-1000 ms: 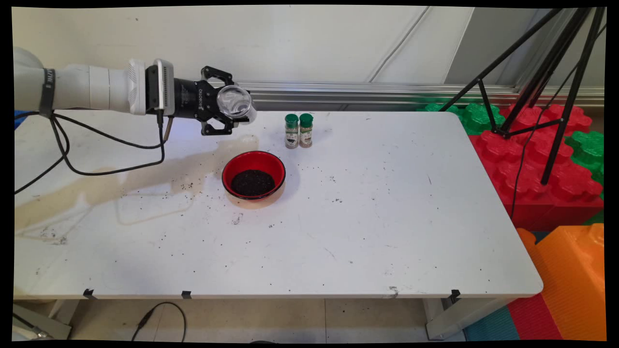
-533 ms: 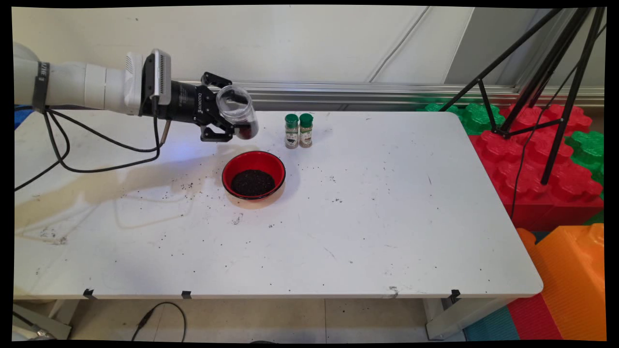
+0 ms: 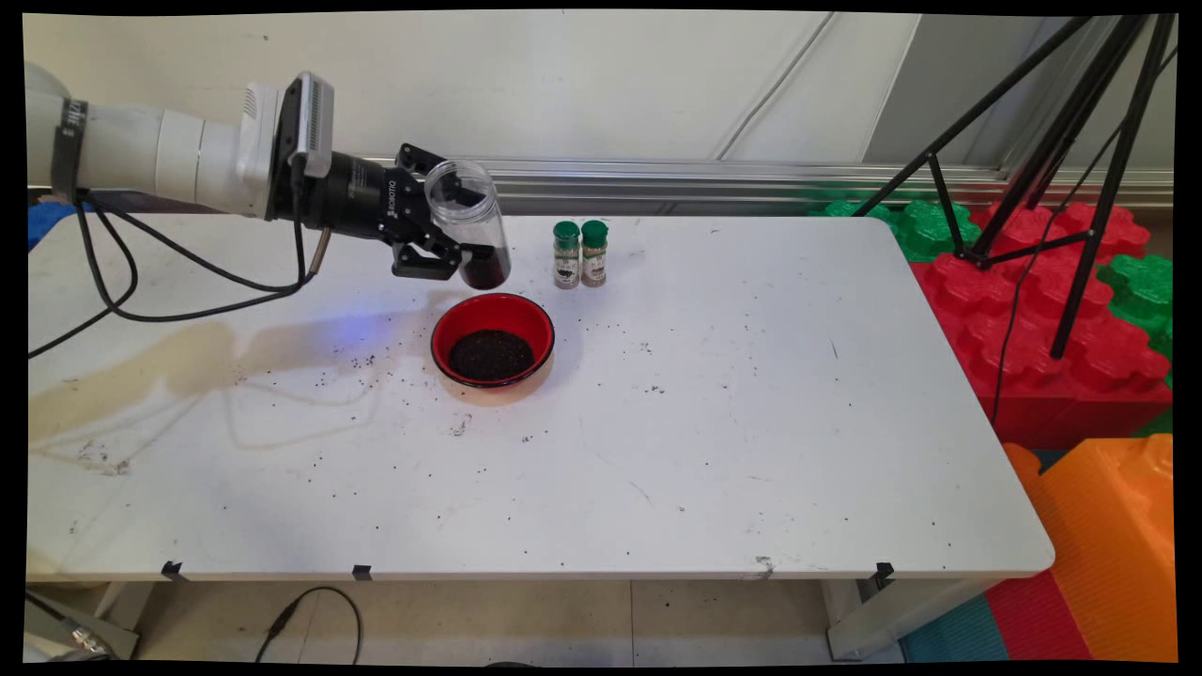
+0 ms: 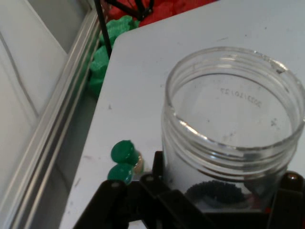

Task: Pour the black seasoning powder in the red bowl

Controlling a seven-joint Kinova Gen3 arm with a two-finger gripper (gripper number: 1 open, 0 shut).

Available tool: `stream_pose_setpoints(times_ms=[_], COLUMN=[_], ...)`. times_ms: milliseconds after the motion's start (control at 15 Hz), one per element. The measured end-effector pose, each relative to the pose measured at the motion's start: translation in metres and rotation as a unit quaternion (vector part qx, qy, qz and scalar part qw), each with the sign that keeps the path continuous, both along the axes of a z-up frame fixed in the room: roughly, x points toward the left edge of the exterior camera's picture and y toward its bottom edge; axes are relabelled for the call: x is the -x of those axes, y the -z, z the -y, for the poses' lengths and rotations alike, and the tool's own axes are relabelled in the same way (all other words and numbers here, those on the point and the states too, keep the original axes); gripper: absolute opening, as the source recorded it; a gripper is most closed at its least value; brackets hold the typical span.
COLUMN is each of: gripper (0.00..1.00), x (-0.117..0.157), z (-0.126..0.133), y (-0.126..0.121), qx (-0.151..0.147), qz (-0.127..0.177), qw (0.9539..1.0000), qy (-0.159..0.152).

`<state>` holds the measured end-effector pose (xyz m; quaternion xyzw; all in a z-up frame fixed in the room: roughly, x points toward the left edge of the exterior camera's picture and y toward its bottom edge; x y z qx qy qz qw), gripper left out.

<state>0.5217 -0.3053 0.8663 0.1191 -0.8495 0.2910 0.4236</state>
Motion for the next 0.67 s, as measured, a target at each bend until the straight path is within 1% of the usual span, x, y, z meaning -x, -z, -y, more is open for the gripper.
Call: stream_pose_setpoints(times_ms=[333,667], gripper=[0.00,0.00], x=[0.015,0.032], z=[-0.006,-0.015], y=[-0.016,-0.030], qx=[-0.043,-0.080], qz=[-0.034,-0.059], qw=[0.9985,0.9950], qy=[-0.005,-0.002])
